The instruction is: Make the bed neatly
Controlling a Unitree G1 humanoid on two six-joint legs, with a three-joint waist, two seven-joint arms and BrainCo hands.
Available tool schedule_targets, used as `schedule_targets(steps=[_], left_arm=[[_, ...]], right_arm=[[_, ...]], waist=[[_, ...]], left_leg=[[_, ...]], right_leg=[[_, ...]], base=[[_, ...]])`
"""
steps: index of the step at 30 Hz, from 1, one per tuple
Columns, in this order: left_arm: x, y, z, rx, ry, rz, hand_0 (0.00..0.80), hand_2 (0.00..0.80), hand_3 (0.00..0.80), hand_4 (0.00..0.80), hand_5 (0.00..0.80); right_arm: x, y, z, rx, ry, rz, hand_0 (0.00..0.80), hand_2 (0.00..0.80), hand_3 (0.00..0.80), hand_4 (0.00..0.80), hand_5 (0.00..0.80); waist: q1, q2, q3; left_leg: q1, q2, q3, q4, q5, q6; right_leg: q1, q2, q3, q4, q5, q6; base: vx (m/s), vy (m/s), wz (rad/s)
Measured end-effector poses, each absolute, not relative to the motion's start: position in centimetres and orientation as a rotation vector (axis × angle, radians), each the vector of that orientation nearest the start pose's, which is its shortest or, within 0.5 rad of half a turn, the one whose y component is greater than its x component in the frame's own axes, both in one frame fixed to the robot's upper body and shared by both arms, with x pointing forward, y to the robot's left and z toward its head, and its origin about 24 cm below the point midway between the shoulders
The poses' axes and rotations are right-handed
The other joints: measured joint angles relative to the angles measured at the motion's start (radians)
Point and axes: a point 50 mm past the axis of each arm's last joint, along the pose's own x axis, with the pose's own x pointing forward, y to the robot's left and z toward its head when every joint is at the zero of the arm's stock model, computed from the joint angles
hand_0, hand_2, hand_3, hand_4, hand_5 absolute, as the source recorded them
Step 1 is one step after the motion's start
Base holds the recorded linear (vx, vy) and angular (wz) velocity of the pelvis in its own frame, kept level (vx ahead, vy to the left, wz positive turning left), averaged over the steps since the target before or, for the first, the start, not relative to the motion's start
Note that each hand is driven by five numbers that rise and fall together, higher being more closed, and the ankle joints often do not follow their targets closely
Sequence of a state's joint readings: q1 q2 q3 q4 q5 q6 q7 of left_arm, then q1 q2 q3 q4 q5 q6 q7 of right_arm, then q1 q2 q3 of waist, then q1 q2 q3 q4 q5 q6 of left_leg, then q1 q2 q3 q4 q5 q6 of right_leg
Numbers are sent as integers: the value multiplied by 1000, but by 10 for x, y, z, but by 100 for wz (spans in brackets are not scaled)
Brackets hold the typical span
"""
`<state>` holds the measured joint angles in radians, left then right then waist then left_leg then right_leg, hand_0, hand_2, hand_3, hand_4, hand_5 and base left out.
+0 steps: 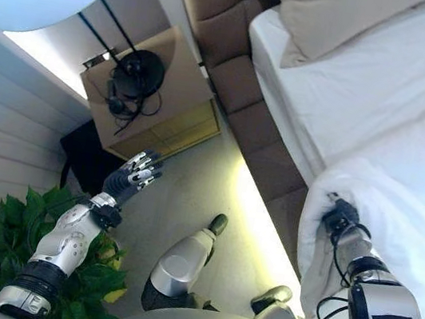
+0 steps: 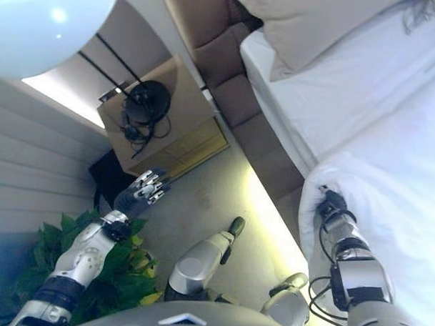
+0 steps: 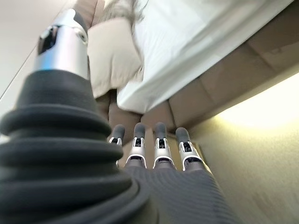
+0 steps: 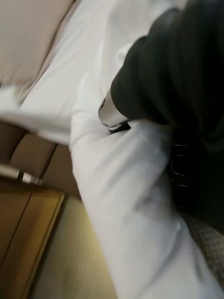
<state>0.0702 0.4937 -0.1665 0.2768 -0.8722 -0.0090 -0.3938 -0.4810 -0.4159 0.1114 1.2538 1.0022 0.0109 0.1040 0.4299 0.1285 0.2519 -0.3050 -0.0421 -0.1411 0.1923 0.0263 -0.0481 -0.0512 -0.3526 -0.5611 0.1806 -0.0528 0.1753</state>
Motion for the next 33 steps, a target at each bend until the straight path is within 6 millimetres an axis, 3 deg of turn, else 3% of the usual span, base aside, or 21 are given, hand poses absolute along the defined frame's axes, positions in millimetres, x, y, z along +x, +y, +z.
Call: schedule_targets(steps=[7,8,9,16,20,27,33], left_arm=[[213,223,-23,-400,345,-321,0,0,0,0,0],[212,222,-24,-403,349,-325,0,0,0,0,0],[212,221,-25,-394,355,-333,0,0,0,0,0],[209,220,-29,-362,377,-363,0,0,0,0,0],[211,220,-28,-356,370,-379,0,0,0,0,0],[210,218,-29,-361,360,-375,0,0,0,0,0],[193,220,-46,-384,400,-300,0,0,0,0,0]], right_arm=[[273,-264,-61,333,693,-331,800,800,800,800,800],[273,-264,-61,328,698,-337,536,536,536,536,536],[273,-263,-62,326,701,-340,0,0,0,0,0],[271,-239,-72,360,746,-302,0,0,0,0,0],[259,-232,-83,418,760,-264,0,0,0,0,0],[217,-225,-112,575,792,-294,0,0,0,0,0],[159,-235,-141,811,864,-554,0,0,0,0,0]], waist=[[26,-21,-3],[26,-22,-2],[26,-23,-2],[26,-27,0],[21,-37,-2],[10,-79,-16],[-30,-84,-48]], left_leg=[[34,-1,-9,-13,1,-2],[34,0,-13,-14,0,-4],[33,0,-15,-14,1,-4],[32,2,-20,-14,-1,-7],[34,6,-13,-11,-3,-9],[64,6,16,-10,-14,-5],[77,-3,46,2,-29,11]], right_leg=[[73,20,-19,-62,10,24],[75,23,-23,-64,10,24],[75,24,-25,-65,9,24],[79,31,-27,-76,10,23],[78,31,-24,-77,10,23],[83,22,8,-72,10,21],[84,4,39,-71,14,15]], base=[[26,-5,11],[-15,-43,9],[-22,-44,6],[-42,-45,1],[-27,-17,-4],[6,18,-12],[12,87,-12]])
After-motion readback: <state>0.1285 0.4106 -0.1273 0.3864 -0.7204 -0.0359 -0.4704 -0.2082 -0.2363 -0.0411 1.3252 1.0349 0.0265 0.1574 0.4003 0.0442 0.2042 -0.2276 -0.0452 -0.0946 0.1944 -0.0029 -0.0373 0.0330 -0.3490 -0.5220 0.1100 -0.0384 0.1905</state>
